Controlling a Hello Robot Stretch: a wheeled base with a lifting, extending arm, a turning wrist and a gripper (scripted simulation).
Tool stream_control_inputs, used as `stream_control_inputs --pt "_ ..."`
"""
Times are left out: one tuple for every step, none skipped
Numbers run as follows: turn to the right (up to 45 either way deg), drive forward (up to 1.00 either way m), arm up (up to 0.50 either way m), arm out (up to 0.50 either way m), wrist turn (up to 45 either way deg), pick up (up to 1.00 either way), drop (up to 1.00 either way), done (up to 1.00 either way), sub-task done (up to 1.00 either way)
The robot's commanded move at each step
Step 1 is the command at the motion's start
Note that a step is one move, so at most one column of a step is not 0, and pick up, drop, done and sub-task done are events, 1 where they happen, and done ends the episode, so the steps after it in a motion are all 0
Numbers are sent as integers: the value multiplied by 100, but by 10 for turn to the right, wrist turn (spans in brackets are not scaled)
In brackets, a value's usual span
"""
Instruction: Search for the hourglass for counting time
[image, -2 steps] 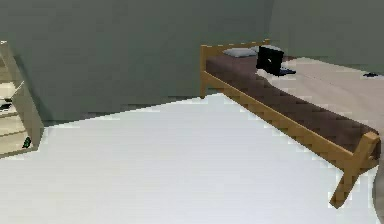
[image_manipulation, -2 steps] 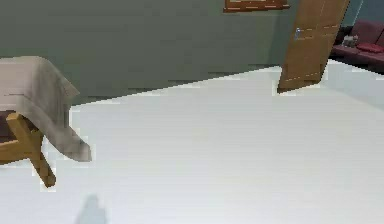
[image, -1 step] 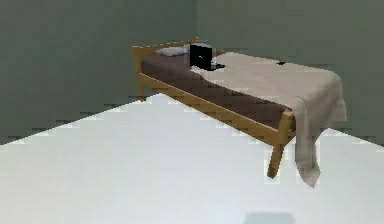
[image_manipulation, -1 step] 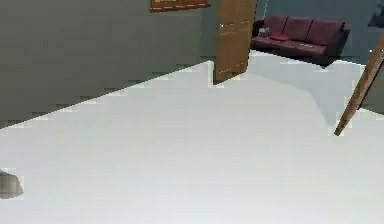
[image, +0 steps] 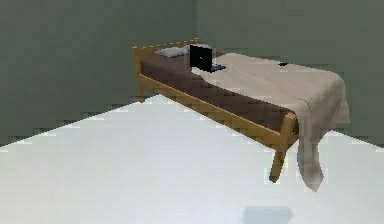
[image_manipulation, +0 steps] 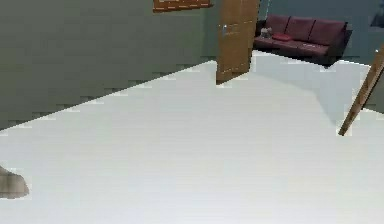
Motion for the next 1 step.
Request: stream_control_inputs --pt "-450 0 0 0 0 0 0 0 0"
